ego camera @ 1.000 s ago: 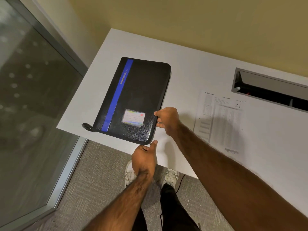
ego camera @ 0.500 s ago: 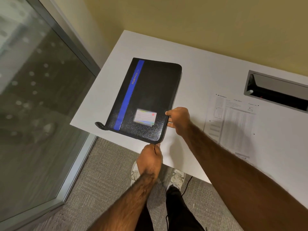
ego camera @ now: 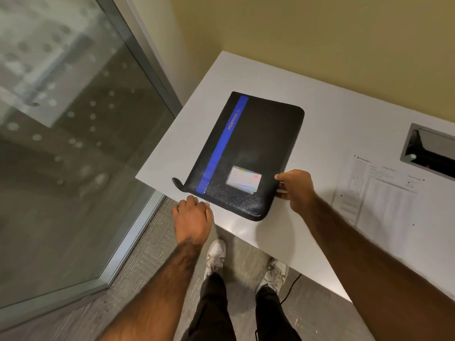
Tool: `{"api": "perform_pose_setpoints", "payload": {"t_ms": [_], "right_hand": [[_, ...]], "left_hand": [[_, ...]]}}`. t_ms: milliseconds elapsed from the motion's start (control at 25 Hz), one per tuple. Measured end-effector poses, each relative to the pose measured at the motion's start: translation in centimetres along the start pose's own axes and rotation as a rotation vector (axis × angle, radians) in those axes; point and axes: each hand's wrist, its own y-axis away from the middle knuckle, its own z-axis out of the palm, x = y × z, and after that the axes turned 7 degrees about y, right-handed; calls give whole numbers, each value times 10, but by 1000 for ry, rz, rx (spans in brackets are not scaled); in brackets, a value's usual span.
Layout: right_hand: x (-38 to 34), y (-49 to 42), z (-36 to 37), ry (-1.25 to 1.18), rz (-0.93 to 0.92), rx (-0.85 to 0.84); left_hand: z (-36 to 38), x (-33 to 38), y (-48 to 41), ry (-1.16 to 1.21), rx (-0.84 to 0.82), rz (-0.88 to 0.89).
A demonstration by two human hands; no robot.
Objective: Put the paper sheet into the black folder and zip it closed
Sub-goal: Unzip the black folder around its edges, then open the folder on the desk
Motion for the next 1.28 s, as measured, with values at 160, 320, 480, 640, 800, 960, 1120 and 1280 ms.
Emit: {"api": "perform_pose_setpoints", "payload": {"t_ms": [160,320,480,640,800,960,1120,1280], "right_hand": [[2,-5,0,23,8,9],[4,-8,0,51,27,25],[4,-8,0,72,31,30],[3,-7,-3,73,26,58],[-2,-7,-8,88,0,94],[-11,8,-10,152,-143,106],[-28,35,-9,84,-176,48],[-55,65,10,176,-270,60]], "left_hand": [[-3,-20,-17,-11,29,-113],[-8,-38,-29,-24,55,-188],[-11,-61,-38,-41,64,-172],[-11,-67,-43,175,88,-144],[-16,-50,-45,408,-71,36],[-23,-12,-56,539,-219,111],[-43,19,-70,649,-260,-32],[-78,44,-84,858,-373,-110]]}}
